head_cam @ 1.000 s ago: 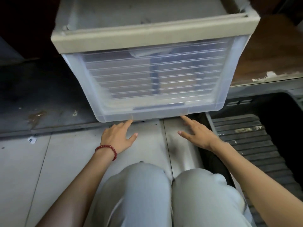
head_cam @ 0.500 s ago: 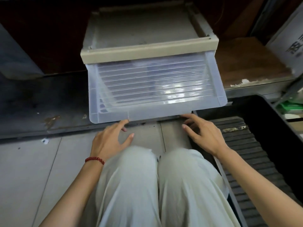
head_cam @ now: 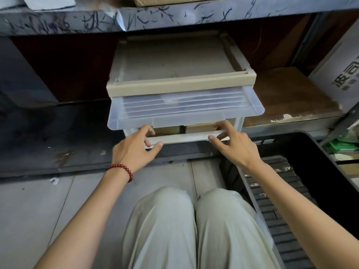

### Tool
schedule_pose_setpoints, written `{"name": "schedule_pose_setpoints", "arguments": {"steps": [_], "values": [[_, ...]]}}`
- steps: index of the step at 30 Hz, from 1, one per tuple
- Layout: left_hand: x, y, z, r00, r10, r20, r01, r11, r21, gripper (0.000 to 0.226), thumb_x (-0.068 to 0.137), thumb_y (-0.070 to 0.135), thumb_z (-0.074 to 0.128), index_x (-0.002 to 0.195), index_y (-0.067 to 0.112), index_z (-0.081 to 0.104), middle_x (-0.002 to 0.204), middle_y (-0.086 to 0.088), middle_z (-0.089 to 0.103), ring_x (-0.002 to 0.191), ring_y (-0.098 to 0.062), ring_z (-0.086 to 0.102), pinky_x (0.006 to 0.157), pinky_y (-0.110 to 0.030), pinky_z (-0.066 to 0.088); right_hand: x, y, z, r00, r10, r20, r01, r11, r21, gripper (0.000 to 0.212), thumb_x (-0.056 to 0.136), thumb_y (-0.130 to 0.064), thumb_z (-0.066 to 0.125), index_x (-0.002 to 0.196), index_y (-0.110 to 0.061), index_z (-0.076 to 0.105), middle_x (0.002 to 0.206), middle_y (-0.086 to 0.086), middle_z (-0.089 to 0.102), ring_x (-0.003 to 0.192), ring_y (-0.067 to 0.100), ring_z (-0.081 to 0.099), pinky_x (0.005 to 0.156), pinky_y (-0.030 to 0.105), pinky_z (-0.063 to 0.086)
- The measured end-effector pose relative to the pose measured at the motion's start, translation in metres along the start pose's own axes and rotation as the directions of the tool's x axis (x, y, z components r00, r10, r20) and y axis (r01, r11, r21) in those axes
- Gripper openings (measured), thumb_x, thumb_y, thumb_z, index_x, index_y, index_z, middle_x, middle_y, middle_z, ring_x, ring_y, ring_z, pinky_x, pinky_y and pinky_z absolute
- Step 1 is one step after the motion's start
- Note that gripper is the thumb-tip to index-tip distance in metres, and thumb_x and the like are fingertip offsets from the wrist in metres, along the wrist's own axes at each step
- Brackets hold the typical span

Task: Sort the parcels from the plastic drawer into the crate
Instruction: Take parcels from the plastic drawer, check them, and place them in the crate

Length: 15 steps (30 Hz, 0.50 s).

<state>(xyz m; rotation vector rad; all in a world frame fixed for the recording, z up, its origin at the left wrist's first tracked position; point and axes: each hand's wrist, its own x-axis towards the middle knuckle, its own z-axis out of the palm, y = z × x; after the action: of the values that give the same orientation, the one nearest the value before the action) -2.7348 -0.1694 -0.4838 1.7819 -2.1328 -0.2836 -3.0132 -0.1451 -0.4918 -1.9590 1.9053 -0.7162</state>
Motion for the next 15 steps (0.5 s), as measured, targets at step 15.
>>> {"name": "schedule_pose_setpoints", "arguments": {"steps": [15], "values": [[0.092,0.007,-0.009,0.995,-0.103,0.011,0.103,0.993,0.061,0.038,0.088,0.061,0.048,0.111,0.031,0.046,0.084,0.014,0.063,0.084,-0.014,0.059,0.065,-0.028,0.038,0.092,-0.015,0.001,0.995,0.098,-0.033,-0.100,0.993,-0.059,0.043,0.094,-0.055,0.046,0.124,-0.024,0.042,0.092,-0.005,0.066,0.079,0.018,0.054,0.051,0.020,0.027]]}}
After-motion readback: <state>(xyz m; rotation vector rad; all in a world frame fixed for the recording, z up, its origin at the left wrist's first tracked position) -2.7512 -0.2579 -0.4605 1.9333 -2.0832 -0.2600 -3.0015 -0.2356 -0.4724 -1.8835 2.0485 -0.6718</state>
